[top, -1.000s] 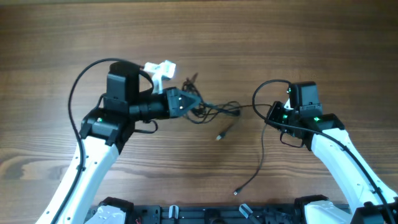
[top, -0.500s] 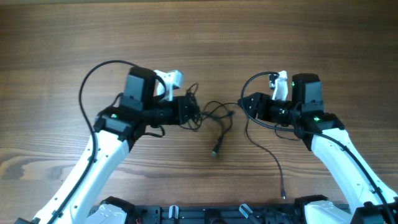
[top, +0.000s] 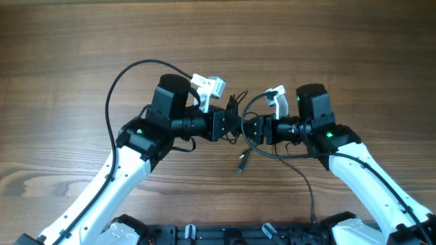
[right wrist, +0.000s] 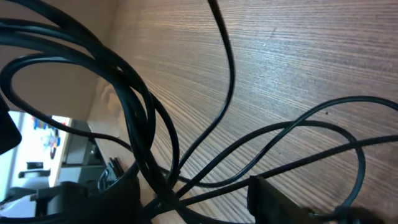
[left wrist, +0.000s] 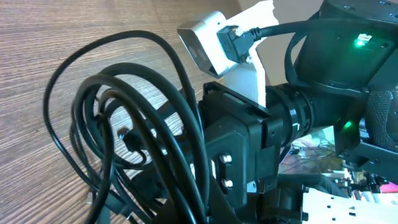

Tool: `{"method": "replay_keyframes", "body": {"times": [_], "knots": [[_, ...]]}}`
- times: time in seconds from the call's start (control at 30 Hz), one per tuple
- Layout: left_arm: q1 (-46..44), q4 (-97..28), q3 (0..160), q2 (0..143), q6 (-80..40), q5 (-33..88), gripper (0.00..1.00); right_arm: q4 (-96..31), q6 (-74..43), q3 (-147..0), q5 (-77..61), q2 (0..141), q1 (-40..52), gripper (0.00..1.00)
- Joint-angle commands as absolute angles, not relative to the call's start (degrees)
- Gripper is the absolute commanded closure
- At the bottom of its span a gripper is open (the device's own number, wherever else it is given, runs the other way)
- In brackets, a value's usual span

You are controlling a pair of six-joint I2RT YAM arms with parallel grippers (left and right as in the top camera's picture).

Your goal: Untangle cables

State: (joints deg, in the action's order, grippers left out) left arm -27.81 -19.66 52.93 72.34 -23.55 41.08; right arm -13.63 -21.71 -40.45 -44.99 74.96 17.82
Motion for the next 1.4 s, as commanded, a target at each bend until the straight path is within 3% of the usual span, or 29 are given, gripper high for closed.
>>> {"method": "replay_keyframes", "body": {"times": [0.0, 0.07, 0.17, 0.23, 0.3, 0.43, 0.6, 0.7, 0.73, 0.77, 0.9, 1.0, 1.37], "knots": [[-27.4, -19.0, 52.7, 72.4, -22.7, 43.0, 0.96, -13.8, -20.8, -40.8, -45.8, 75.5, 18.2, 0.52], [-26.3, -18.8, 52.7, 72.4, -22.7, 43.0, 0.96, -14.5, -20.8, -40.8, -45.4, 75.6, 18.2, 0.59], [-24.8, -18.7, 52.7, 72.4, -22.7, 43.0, 0.95, -15.1, -20.8, -40.8, -44.6, 75.6, 18.2, 0.77], [-24.7, -18.8, 52.7, 72.4, -22.7, 43.0, 0.84, -15.5, -21.0, -40.8, -41.4, 75.6, 18.2, 0.91], [-24.7, -19.6, 52.7, 72.4, -22.7, 43.0, 0.78, -16.4, -21.1, -40.8, -38.6, 75.6, 18.2, 0.96], [-24.7, -25.3, 52.7, 72.4, -19.7, 40.0, 0.75, -18.9, -23.9, -40.8, -30.7, 75.6, 18.2, 0.96], [-24.7, -30.7, 52.7, 72.4, -19.7, 32.3, 0.96, -25.5, -33.7, -40.8, -15.6, 75.6, 18.2, 0.96], [-24.8, -30.9, 52.7, 72.4, -19.7, 32.0, 0.96, -26.9, -34.9, -40.8, -14.3, 75.5, 18.2, 0.96], [-24.8, -30.9, 52.7, 72.4, -19.7, 32.0, 0.89, -26.5, -34.2, -40.8, -16.3, 75.6, 18.2, 0.96], [-24.8, -30.9, 52.7, 72.4, -19.7, 32.0, 0.74, -26.0, -32.2, -40.8, -18.6, 75.5, 18.2, 0.96], [-24.9, -30.9, 52.7, 72.4, -19.7, 32.1, 0.63, -21.9, -24.0, -40.8, -30.5, 75.5, 18.2, 0.96], [-24.9, -29.9, 52.7, 72.6, -19.7, 32.0, 0.44, -19.1, -20.0, -40.8, -38.9, 75.5, 18.2, 0.96], [-24.9, -26.3, 52.7, 83.6, -19.7, 31.4, 0.42, -17.8, -18.0, -40.8, -42.7, 75.5, 18.2, 0.96]]}}
